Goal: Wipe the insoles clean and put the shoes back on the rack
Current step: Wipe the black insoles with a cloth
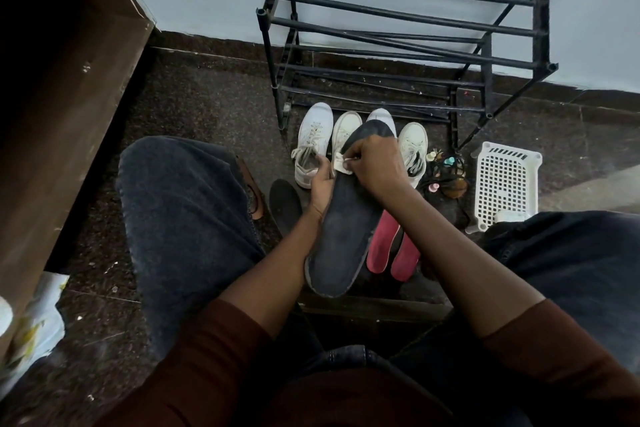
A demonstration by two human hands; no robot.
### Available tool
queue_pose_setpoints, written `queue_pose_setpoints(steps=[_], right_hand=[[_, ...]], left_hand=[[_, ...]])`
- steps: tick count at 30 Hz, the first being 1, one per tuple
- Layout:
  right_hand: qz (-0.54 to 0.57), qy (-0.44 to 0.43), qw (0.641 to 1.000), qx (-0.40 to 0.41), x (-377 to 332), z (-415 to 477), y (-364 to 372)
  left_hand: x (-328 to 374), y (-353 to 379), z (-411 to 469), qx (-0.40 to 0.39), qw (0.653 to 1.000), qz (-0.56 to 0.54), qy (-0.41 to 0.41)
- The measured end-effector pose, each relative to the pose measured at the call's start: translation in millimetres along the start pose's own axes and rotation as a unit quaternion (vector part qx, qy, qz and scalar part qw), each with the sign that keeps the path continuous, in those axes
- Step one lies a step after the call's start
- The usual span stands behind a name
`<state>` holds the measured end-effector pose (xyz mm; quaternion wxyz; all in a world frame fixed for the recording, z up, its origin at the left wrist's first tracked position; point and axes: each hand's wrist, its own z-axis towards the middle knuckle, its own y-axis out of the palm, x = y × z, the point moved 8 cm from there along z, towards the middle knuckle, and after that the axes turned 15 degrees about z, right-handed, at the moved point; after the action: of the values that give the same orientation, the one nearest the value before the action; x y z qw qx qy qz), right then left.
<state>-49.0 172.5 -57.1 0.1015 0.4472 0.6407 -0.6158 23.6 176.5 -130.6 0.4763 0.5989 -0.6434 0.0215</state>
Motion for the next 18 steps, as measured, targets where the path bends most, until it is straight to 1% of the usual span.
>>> queue_pose_setpoints(steps=[2,4,6,8,9,10,14,15,17,18], right_hand=[[-0.005,-0.011,1.0,-0.027,-3.1,-6.7,7.8],[0.001,-0.011,0.999,-0.048,-1.8,-16.2,13.2],[0.011,-0.003,0.998,-0.06,3.1,-23.3,13.2],[0.036,0.008,0.997,-0.064,9.1,-22.7,11.6],[0.045,0.011,0.997,-0.061,10.8,-20.2,10.6],[0.049,0.012,0.997,-0.054,12.1,-16.7,9.3],[0.072,0.025,0.997,-0.012,17.7,-0.1,4.2],[0.077,0.03,0.997,-0.002,19.5,2.1,3.6],[0.088,0.042,0.995,0.017,24.1,2.5,3.1],[0.089,0.044,0.995,0.024,25.5,0.6,3.5]], left_hand=[[-1.6,-15.2,3.2,0.074,0.996,0.044,-0.016],[-3.7,-27.6,10.5,0.122,0.989,0.078,-0.023],[-8.4,-29.2,5.0,0.135,0.979,0.144,-0.046],[-17.7,-27.9,5.6,0.103,0.972,0.199,-0.073],[-19.5,-24.5,4.3,0.086,0.972,0.203,-0.082],[-18.0,-23.7,4.7,0.087,0.971,0.209,-0.076],[-11.3,-12.8,7.9,0.065,0.993,0.095,-0.039],[-10.6,-9.4,8.8,0.045,0.996,0.074,-0.024],[-9.9,-7.0,4.9,0.037,0.997,0.063,-0.027],[-11.6,-9.7,4.6,0.05,0.995,0.074,-0.035]])
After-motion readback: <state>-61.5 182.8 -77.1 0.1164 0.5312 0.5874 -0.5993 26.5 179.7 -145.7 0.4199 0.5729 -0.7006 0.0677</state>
